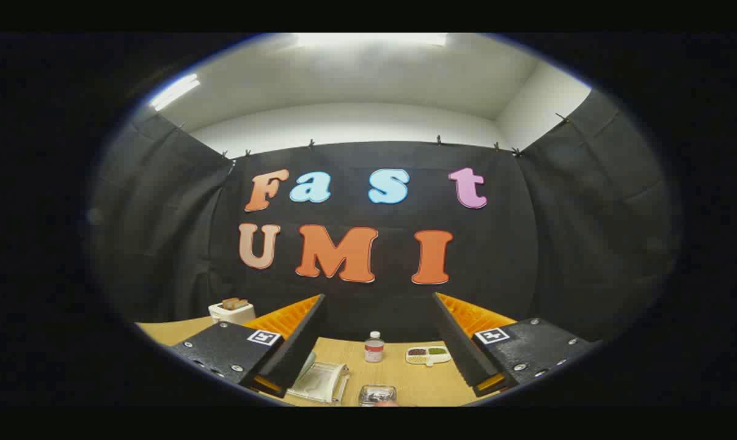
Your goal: Take the plate from the dish rack, then take the spoon from the basket and place it into the plate.
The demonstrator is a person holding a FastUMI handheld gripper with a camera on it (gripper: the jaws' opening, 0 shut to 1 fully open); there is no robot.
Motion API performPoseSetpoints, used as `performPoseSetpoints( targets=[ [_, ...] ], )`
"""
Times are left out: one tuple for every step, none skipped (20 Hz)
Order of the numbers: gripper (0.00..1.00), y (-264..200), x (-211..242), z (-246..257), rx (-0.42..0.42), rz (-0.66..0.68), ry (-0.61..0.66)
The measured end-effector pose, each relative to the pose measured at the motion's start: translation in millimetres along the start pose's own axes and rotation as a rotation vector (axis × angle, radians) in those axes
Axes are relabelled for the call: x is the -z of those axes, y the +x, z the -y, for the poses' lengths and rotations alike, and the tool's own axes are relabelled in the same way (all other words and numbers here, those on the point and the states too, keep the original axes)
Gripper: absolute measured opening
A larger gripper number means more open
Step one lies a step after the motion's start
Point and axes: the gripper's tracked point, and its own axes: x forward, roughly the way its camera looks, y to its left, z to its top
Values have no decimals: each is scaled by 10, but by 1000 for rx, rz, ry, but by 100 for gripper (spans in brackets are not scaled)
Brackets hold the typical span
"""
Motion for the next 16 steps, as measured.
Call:
performPoseSetpoints(
  targets=[
    [99,-7,11,15,2,-2,0],
    [99,-15,17,21,2,-4,1],
    [99,-15,32,26,3,-8,0],
    [99,-18,45,26,3,-12,0],
    [99,-15,51,23,4,-15,-3],
    [99,-9,51,37,7,-16,-7],
    [99,-11,58,35,6,-17,-9],
    [99,-7,61,36,7,-18,-9],
    [99,-10,61,33,5,-19,-9],
    [99,-1,57,26,6,-19,-9],
    [99,-4,56,29,5,-19,-8],
    [99,0,52,24,4,-19,-9],
    [99,7,54,24,5,-19,-9],
    [99,13,51,19,4,-20,-9],
    [99,17,56,15,5,-22,-8],
    [99,26,65,-1,2,-25,-8]
  ],
)
